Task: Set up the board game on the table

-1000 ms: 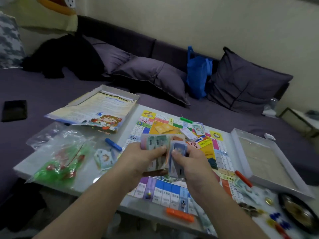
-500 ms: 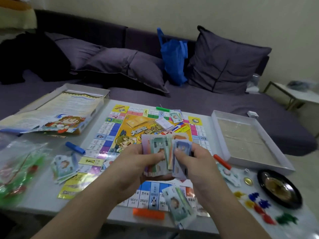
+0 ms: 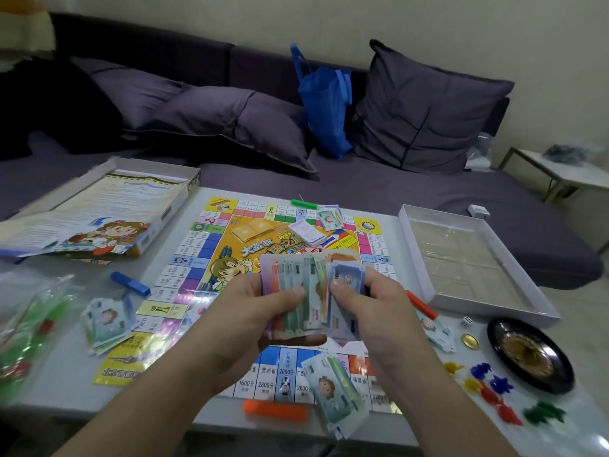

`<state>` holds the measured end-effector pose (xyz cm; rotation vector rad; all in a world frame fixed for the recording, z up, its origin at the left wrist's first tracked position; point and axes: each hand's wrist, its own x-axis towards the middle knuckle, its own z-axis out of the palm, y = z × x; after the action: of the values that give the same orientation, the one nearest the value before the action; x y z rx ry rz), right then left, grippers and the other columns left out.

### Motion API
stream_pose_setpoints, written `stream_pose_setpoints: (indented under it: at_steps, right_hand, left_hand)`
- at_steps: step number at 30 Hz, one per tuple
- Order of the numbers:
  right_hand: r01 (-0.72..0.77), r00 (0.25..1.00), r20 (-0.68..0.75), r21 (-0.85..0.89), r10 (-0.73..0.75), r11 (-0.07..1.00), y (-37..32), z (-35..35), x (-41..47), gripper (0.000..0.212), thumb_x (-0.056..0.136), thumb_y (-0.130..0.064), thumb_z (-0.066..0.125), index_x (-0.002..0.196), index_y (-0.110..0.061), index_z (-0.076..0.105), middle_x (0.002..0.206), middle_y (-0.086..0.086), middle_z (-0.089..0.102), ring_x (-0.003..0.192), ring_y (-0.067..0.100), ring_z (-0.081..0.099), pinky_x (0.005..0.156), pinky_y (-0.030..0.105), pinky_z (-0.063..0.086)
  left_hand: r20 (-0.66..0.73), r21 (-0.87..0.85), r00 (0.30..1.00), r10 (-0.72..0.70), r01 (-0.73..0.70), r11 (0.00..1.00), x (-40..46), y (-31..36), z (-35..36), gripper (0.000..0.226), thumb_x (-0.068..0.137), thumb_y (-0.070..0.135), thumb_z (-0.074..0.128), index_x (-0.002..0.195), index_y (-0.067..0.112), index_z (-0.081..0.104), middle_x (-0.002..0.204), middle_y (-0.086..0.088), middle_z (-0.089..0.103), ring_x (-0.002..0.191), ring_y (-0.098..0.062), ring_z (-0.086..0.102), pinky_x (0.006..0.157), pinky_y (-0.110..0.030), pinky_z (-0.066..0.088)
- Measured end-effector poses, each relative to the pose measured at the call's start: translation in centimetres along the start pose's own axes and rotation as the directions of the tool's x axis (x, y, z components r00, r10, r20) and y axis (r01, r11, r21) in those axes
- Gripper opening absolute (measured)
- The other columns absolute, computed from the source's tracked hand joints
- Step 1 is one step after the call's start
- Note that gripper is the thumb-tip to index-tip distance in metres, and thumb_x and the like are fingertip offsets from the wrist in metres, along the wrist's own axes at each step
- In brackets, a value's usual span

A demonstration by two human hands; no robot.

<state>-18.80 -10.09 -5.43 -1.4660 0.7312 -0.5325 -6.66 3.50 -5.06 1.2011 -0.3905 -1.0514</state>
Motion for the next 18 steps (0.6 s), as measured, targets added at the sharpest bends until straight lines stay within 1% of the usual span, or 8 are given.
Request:
stream_pose_setpoints:
  at_steps: [1, 4, 7, 8, 9, 13, 15, 18]
  right_hand:
    - [0.006, 1.0, -0.003, -0.001, -0.006, 1.0, 0.0, 0.1, -0.1, 0.012, 0.103, -0.017, 0.065, 0.105, -0.02, 0.076, 0.092, 0.003, 0.08, 0.081, 0.02, 0.077, 0.058, 0.028, 0.057]
    - [0.01, 1.0, 0.01, -0.005, -0.01, 1.0, 0.2, 0.6, -0.4, 0.012, 0.102, -0.019, 0.065, 0.106, -0.022, 0.077, 0.091, 0.0, 0.08, 0.079, 0.015, 0.077, 0.061, 0.025, 0.058]
    - [-0.012, 0.998, 0.056, 0.039, 0.01, 0.999, 0.4, 1.5, -0.7, 0.014, 0.102, -0.015, 0.066, 0.107, -0.02, 0.077, 0.093, 0.004, 0.08, 0.085, 0.021, 0.077, 0.068, 0.035, 0.064]
    - [-0.013, 0.998, 0.058, 0.041, 0.011, 0.999, 0.5, 1.7, -0.7, 0.014, 0.101, -0.014, 0.066, 0.107, -0.02, 0.077, 0.095, 0.006, 0.08, 0.087, 0.024, 0.077, 0.069, 0.038, 0.064]
    - [-0.011, 0.998, 0.056, 0.038, 0.009, 0.999, 0.5, 1.8, -0.7, 0.014, 0.101, -0.014, 0.066, 0.107, -0.019, 0.077, 0.095, 0.006, 0.08, 0.086, 0.024, 0.077, 0.068, 0.037, 0.064]
    - [0.013, 1.0, 0.024, 0.015, -0.014, 1.0, 0.3, 1.5, -0.4, 0.013, 0.101, -0.014, 0.066, 0.103, -0.018, 0.077, 0.091, 0.005, 0.08, 0.078, 0.018, 0.077, 0.06, 0.027, 0.059]
    - [0.013, 0.999, 0.032, 0.017, -0.013, 1.0, 0.1, 1.5, -0.4, 0.013, 0.101, -0.014, 0.065, 0.103, -0.018, 0.078, 0.089, 0.004, 0.08, 0.077, 0.017, 0.077, 0.059, 0.026, 0.059]
    - [0.0, 0.997, 0.083, 0.049, -0.004, 0.999, 0.1, 1.8, -0.5, 0.015, 0.1, -0.011, 0.065, 0.104, -0.018, 0.078, 0.092, 0.006, 0.08, 0.083, 0.022, 0.078, 0.062, 0.031, 0.062]
  left_hand:
    - [0.001, 0.023, 1.0, 0.014, -0.014, 1.0, -0.2, 0.0, -0.2, 0.024, 0.099, 0.003, 0.06, 0.123, -0.001, 0.064, 0.109, -0.023, 0.077, 0.1, -0.04, 0.076, 0.081, -0.053, 0.064]
    - [-0.04, 0.07, 0.997, 0.061, -0.058, 0.996, -0.5, -0.2, -0.3, 0.019, 0.097, 0.002, 0.064, 0.115, -0.001, 0.069, 0.102, -0.022, 0.079, 0.093, -0.037, 0.078, 0.07, -0.045, 0.067]
    - [-0.091, 0.103, 0.992, 0.091, -0.081, 0.991, -0.6, -0.5, -0.3, 0.014, 0.092, 0.004, 0.071, 0.106, 0.002, 0.074, 0.096, -0.02, 0.079, 0.086, -0.036, 0.079, 0.065, -0.041, 0.067]
    - [-0.1, 0.103, 0.991, 0.089, -0.079, 0.992, -0.6, -0.6, -0.3, 0.014, 0.091, 0.005, 0.072, 0.105, 0.003, 0.075, 0.095, -0.02, 0.08, 0.086, -0.036, 0.079, 0.065, -0.042, 0.067]
    - [-0.101, 0.098, 0.991, 0.082, -0.072, 0.993, -0.6, -0.6, -0.4, 0.015, 0.091, 0.006, 0.073, 0.105, 0.003, 0.074, 0.095, -0.02, 0.08, 0.086, -0.036, 0.079, 0.066, -0.043, 0.067]
    - [-0.052, 0.034, 0.998, 0.027, -0.026, 0.999, -0.6, -0.2, -0.8, 0.02, 0.098, 0.007, 0.064, 0.116, -0.001, 0.068, 0.102, -0.021, 0.079, 0.094, -0.037, 0.078, 0.076, -0.048, 0.066]
    - [-0.051, 0.077, 0.998, 0.043, -0.039, 0.996, -0.6, -0.1, -1.0, 0.02, 0.097, 0.007, 0.064, 0.115, 0.0, 0.069, 0.101, -0.02, 0.079, 0.093, -0.036, 0.078, 0.076, -0.048, 0.066]
    - [-0.086, 0.146, 0.994, 0.073, -0.06, 0.987, -0.5, -0.1, -1.0, 0.02, 0.092, 0.01, 0.072, 0.11, 0.003, 0.072, 0.097, -0.017, 0.08, 0.089, -0.034, 0.079, 0.078, -0.053, 0.065]
